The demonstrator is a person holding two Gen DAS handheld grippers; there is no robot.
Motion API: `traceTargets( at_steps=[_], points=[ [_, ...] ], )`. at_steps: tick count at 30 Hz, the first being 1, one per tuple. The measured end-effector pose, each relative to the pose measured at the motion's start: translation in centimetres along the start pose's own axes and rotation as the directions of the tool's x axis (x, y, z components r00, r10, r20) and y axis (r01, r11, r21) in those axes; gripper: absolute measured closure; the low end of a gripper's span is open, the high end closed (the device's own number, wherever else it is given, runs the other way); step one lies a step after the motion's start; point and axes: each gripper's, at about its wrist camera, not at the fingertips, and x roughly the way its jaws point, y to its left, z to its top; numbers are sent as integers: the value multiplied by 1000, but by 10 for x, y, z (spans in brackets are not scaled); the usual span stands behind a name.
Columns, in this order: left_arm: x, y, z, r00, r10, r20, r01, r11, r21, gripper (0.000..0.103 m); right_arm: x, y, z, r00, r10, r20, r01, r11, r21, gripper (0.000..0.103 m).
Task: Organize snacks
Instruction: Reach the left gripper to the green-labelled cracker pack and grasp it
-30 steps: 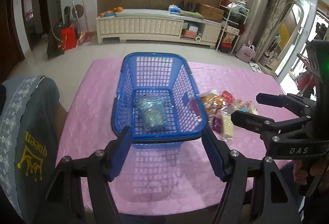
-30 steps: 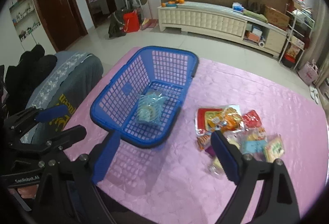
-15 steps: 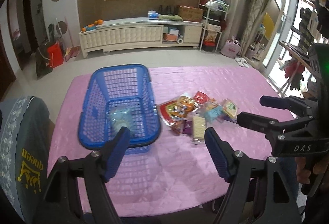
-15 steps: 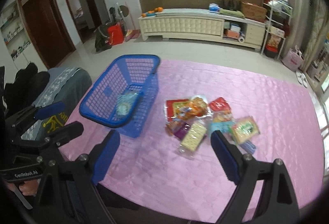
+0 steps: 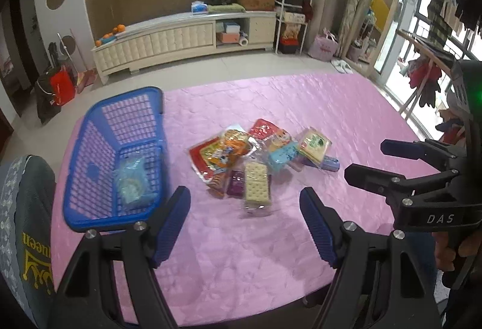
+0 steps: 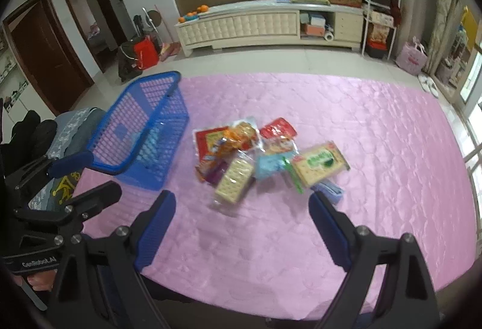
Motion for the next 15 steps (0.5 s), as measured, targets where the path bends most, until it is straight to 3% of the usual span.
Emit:
traceTargets(
  at_steps=[6,15],
  points=[
    [34,-28,10,998,-26,-49,27,999,34,30,12,-37,-8,999,-4,-36,5,999,40,11],
    [93,-74,28,993,-15,-121,27,995,101,30,32,-99,-7,994,-91,-63,96,993,75,11]
  ],
)
